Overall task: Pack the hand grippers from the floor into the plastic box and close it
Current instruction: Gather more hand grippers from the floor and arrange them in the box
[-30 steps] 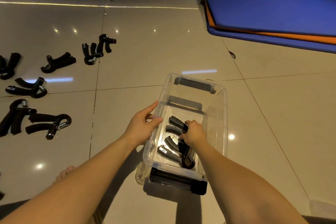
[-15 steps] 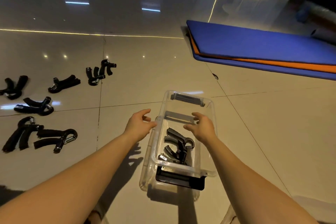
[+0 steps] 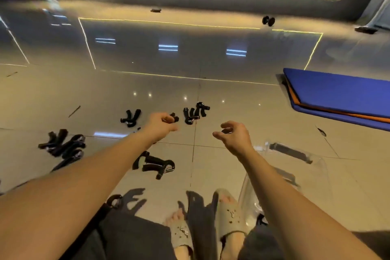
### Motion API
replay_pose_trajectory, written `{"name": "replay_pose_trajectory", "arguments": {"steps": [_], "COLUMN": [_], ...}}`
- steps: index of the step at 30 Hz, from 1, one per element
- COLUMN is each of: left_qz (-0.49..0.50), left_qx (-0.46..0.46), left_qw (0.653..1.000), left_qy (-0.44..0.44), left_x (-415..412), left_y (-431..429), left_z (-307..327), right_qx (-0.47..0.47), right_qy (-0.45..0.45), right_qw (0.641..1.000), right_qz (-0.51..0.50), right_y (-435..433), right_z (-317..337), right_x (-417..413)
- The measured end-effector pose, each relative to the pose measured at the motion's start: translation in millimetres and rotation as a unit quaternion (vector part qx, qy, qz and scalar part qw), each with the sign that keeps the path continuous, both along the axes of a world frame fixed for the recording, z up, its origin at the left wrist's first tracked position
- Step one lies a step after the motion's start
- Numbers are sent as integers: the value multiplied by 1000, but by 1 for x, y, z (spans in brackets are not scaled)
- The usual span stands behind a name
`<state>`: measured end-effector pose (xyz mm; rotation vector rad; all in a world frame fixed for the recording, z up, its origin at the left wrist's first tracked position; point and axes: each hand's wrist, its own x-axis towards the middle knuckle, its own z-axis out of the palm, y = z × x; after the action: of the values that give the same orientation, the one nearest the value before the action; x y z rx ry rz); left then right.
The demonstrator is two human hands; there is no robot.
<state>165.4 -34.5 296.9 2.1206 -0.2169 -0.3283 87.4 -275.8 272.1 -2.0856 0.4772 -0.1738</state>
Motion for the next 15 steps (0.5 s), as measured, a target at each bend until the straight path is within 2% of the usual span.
{"name": "replay_pose_trajectory", "arguments": {"steps": [7, 15], "left_qz": [122, 183], "left_qx": [110, 126], "left_qw": [986, 975], "left_qy": [-17, 32], "left_x": [36, 77], "left_y": [100, 134], "left_z": [-44, -170], "right_qx": [-14, -86], "right_qy": [51, 119], "right_qw": [993, 969], "right_qz": [110, 199], "right_y": [100, 149], "right_z": [-62, -171], "right_x": [55, 116]}}
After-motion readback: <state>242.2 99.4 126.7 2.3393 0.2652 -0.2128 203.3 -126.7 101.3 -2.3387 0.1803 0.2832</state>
